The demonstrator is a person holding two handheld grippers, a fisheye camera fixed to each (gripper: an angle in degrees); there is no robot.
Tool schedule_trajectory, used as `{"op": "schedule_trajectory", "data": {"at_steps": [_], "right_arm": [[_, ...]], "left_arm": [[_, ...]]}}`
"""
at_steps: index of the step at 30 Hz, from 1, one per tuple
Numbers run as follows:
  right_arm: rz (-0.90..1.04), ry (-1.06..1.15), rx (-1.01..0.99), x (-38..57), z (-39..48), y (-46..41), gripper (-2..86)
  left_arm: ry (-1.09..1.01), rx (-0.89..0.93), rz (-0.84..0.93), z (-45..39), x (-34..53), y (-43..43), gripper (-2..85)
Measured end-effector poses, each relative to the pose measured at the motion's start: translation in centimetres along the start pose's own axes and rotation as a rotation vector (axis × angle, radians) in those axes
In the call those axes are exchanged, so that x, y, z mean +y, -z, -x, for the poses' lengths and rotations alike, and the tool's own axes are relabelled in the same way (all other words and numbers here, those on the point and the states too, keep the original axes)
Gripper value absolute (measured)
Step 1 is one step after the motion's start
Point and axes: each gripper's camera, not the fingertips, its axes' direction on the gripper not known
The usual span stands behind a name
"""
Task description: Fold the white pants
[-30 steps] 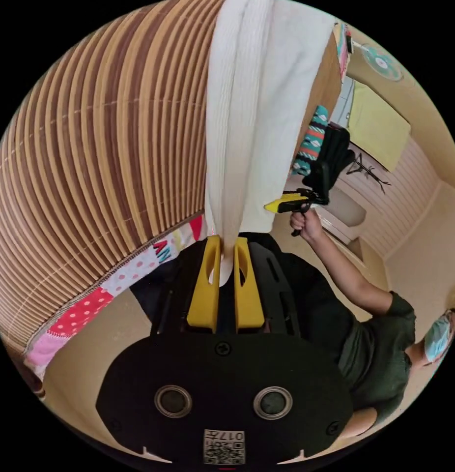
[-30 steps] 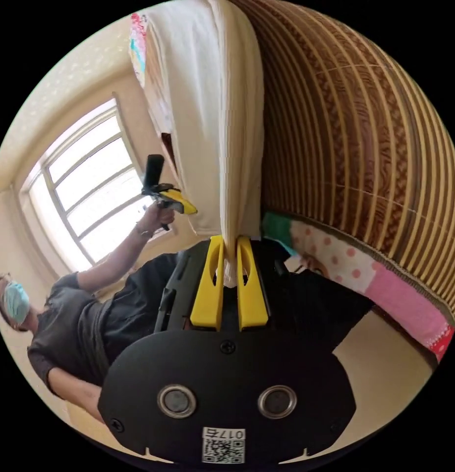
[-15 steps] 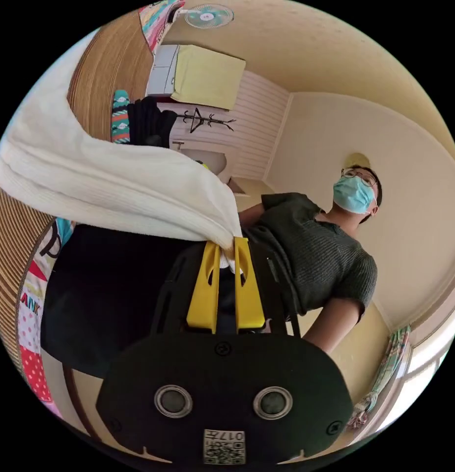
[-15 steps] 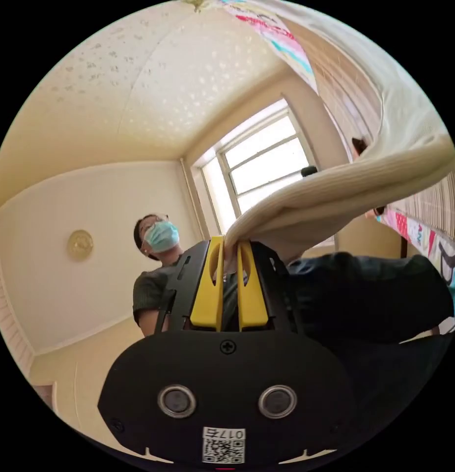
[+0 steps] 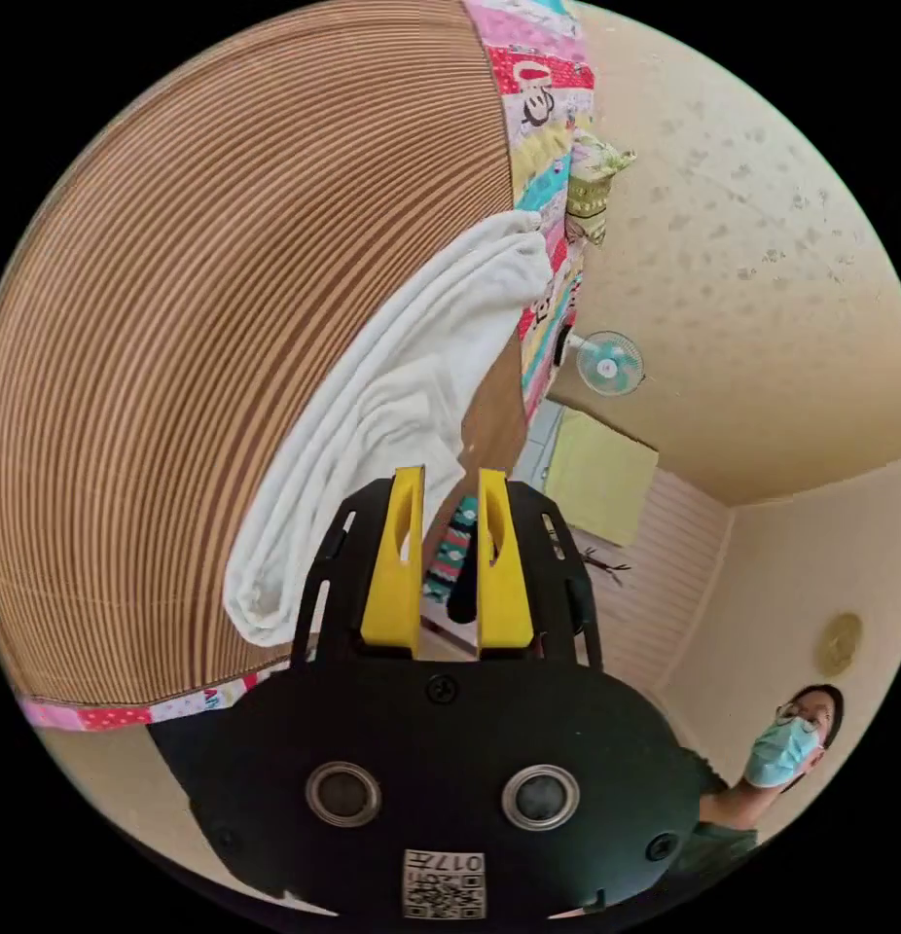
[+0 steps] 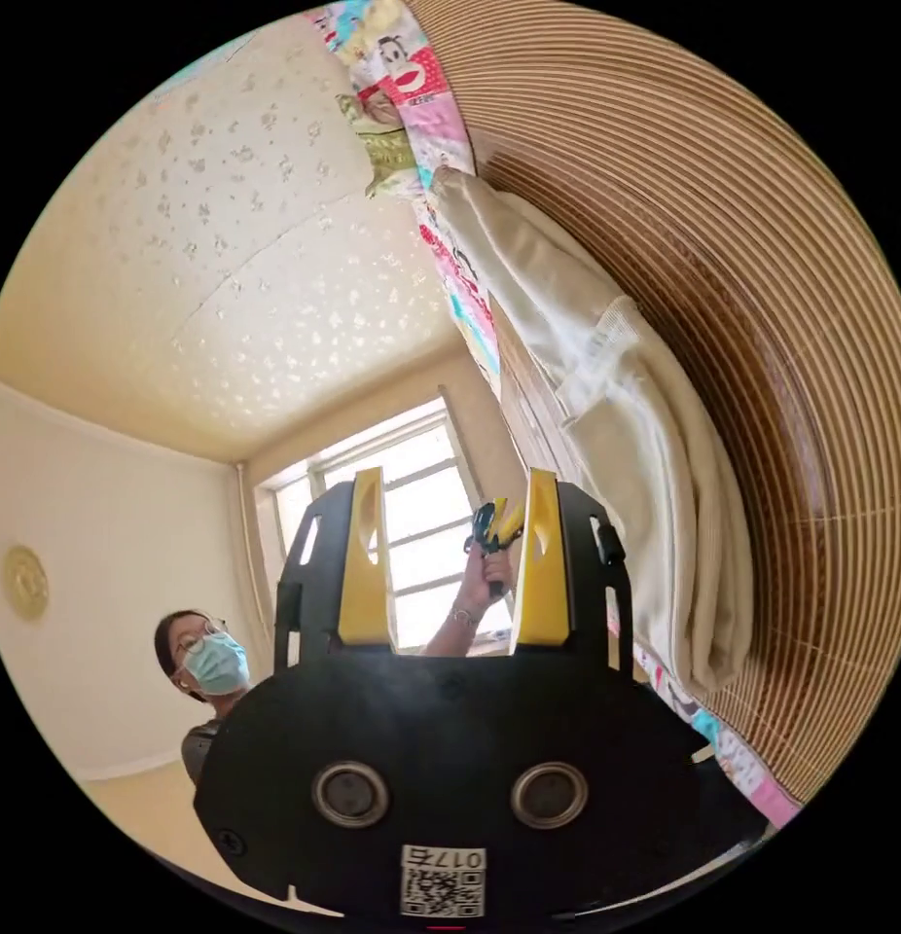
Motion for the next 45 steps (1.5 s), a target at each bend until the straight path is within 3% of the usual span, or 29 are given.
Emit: {"op": "schedule_trajectory", "data": {"at_steps": [3,5,8,11,13,15,16,18,21,23,26,28,33,35,37,42,45], "right_arm": [[0.082,0.054,0.238,1.0,0.6,-0.1,19.9],[0.122,-0.025,0.535,2.7,-1.4,-0.1,20.8],[0.264,-0.132,0.682,4.8,-6.4,-1.8,21.0],[0.485,-0.207,0.778,8.1,-10.8,-5.6,15.8],[0.641,-0.139,0.877,11.1,-11.1,-7.9,4.1],[0.786,-0.043,0.774,14.2,-10.1,-9.2,2.5],[0.848,-0.026,0.602,16.3,-9.3,-9.5,2.1],[0.859,-0.040,0.544,18.9,-8.3,-8.8,1.9],[0.712,-0.139,0.802,20.5,-8.5,-4.5,3.0],[0.538,-0.203,0.896,20.2,-9.4,-0.7,9.8],[0.478,-0.259,0.727,19.2,-12.2,0.9,22.8],[0.467,-0.266,0.643,18.6,-13.8,0.3,23.3],[0.706,-0.408,0.606,18.8,-18.9,-3.8,17.1],[0.819,-0.208,0.507,19.8,-15.8,-5.8,9.2],[0.844,-0.165,0.359,20.5,-12.9,-5.8,7.4],[0.845,-0.110,-0.111,22.5,-3.8,-5.6,6.3],[0.906,-0.177,-0.207,22.1,-1.2,-7.2,6.8]], "left_arm": [[-0.115,-0.279,0.072,-1.1,2.1,-1.8,11.9],[-0.125,-0.360,0.177,0.1,3.1,-4.6,15.5],[-0.088,-0.439,0.358,3.2,4.8,-9.7,16.9],[-0.022,-0.310,0.414,5.5,6.7,-11.1,11.1],[-0.030,-0.221,0.450,5.4,8.0,-10.6,8.5],[-0.047,-0.107,0.621,4.5,10.6,-10.3,7.8],[-0.055,-0.078,0.666,4.1,11.4,-10.3,7.7],[-0.103,-0.071,0.810,2.9,15.4,-10.0,7.5],[-0.078,-0.246,0.851,4.0,19.2,-9.5,7.6],[-0.028,-0.200,0.787,5.1,19.9,-8.7,7.5],[0.098,-0.098,0.751,7.0,19.9,-7.6,7.3],[0.113,-0.078,0.761,7.2,20.0,-7.2,7.3],[0.121,-0.061,0.797,6.4,19.7,-5.8,7.1],[0.121,-0.061,0.830,5.8,19.6,-4.8,6.9],[0.172,-0.010,0.900,5.3,19.9,-3.6,6.7],[0.065,0.595,1.031,-2.0,22.2,-1.9,7.7],[-0.013,0.727,0.951,-5.2,20.8,-2.0,8.2]]}}
